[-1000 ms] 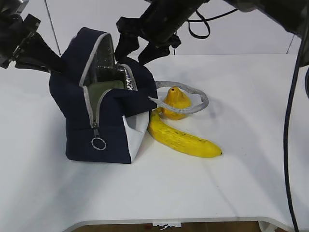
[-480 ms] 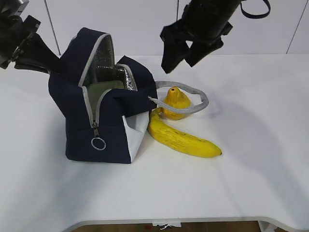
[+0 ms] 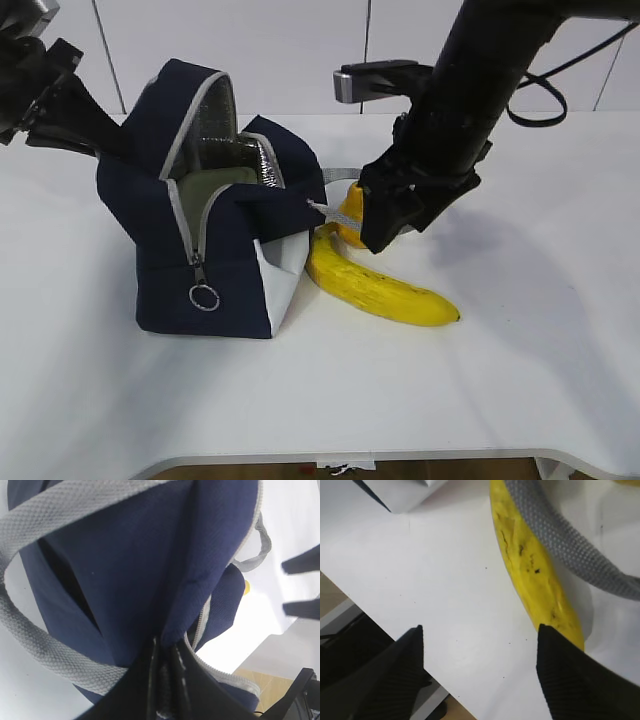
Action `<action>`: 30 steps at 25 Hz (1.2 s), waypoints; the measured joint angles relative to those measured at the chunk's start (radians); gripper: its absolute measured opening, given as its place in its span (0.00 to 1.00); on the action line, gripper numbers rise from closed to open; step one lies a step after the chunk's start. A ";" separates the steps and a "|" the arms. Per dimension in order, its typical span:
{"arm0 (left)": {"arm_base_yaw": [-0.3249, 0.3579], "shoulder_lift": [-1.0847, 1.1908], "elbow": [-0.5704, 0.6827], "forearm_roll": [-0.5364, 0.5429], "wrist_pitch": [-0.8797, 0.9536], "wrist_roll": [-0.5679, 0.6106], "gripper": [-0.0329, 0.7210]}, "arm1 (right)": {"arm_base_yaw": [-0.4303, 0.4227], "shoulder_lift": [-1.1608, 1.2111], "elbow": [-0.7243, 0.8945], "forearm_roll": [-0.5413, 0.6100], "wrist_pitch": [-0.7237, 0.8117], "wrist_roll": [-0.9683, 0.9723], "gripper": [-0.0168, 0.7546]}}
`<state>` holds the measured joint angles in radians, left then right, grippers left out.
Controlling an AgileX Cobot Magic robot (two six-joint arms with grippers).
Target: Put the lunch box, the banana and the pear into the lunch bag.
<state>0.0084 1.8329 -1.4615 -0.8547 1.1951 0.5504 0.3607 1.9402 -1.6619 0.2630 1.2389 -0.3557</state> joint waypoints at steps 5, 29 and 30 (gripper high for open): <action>0.000 0.000 0.000 0.001 0.000 0.000 0.06 | 0.000 0.000 0.085 0.044 -0.007 -0.056 0.72; 0.000 0.000 0.000 0.006 0.000 0.000 0.06 | 0.000 0.170 0.095 0.028 -0.204 -0.157 0.68; 0.000 0.000 0.000 0.006 0.000 0.000 0.06 | 0.000 0.170 0.095 0.028 -0.204 -0.157 0.65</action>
<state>0.0084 1.8329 -1.4615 -0.8483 1.1951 0.5504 0.3607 2.1101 -1.5670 0.2910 1.0344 -0.5129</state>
